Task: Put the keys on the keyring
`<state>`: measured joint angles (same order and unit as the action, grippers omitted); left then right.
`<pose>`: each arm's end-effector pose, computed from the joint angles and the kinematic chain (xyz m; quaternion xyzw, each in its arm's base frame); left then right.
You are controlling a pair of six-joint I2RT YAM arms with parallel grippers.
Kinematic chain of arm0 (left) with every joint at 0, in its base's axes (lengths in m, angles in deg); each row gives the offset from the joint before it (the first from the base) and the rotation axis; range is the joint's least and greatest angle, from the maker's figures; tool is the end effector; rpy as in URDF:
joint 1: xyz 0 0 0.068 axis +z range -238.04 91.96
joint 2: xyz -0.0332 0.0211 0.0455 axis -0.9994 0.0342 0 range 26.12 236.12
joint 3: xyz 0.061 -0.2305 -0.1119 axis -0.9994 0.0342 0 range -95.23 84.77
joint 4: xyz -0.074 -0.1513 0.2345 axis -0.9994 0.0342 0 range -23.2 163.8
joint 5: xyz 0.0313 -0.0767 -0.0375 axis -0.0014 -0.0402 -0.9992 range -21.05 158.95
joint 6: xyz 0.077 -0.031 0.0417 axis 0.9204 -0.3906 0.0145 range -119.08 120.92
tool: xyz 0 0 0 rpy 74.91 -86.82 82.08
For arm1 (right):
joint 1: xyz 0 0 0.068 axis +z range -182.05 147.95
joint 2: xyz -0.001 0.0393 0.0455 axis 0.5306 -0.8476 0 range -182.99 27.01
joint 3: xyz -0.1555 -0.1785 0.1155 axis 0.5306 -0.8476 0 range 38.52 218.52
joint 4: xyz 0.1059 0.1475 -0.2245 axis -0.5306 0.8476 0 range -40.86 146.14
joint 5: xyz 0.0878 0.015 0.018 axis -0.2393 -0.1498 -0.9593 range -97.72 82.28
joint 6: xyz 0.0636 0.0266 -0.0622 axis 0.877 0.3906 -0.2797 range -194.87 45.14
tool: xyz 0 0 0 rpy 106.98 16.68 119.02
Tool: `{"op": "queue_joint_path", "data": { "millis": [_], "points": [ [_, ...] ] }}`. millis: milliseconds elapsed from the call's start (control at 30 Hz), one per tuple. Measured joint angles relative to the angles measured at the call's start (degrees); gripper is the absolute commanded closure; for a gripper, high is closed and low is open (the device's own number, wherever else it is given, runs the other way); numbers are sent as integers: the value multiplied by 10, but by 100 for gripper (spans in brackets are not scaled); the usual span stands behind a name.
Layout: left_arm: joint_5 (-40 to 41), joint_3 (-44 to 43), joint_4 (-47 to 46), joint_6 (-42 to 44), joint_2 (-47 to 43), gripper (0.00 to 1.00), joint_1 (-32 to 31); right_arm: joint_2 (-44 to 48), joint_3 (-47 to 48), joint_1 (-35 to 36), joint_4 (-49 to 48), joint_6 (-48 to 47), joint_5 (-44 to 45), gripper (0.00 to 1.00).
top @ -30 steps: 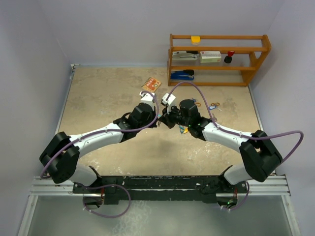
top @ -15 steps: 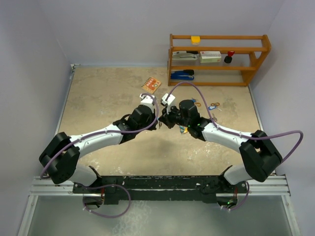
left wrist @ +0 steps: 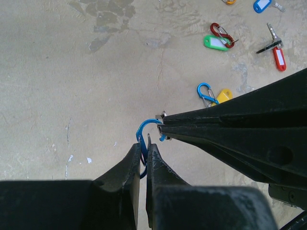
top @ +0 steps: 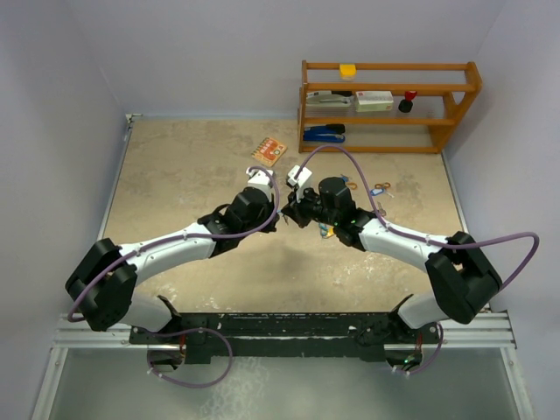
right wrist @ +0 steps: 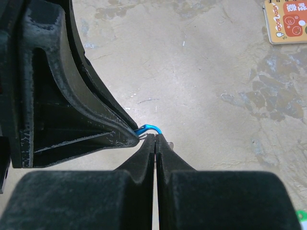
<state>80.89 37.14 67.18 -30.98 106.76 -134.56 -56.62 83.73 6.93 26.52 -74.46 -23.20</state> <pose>0.2678 -0.2574 0.1797 0.0625 0.8748 -0.2272 0.4233 0.2910 0.2642 0.2009 -0.3377 0.7192 0.3025 0.5265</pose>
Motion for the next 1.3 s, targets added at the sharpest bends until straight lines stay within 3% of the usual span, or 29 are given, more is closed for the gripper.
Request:
{"op": "queue_joint_path", "data": {
  "millis": [1300],
  "points": [
    [9, -18, -2, 0, 17, 100, 0, 0, 0, 0, -3, 0, -5, 100]
  ]
}}
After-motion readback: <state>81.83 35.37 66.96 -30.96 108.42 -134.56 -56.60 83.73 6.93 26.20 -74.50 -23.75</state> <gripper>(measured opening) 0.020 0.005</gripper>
